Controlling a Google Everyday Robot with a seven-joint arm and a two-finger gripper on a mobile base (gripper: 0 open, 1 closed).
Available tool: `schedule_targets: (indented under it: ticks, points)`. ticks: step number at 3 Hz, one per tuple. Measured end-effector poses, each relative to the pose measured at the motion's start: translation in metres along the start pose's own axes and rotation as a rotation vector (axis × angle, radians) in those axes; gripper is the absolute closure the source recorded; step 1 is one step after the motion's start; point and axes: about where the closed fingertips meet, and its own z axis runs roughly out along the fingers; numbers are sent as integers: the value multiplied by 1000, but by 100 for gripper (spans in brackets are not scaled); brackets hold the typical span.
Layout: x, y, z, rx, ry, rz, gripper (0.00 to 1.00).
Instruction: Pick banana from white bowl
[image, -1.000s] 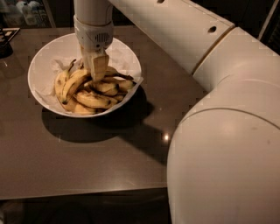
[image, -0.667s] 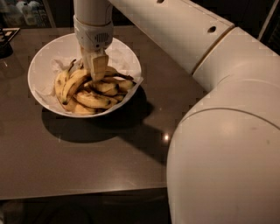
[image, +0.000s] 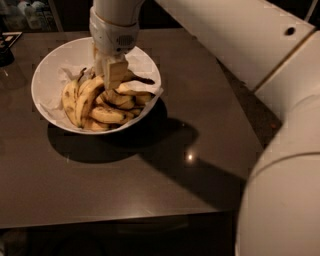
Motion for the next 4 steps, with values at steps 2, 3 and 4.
schedule_targets:
  ticks: [2,3,4]
  points:
    - [-15,54,-55,54,-120,36,100]
    - [-22,77,-70,77,-181,38,100]
    - [-23,99,-82,111,-229,49,100]
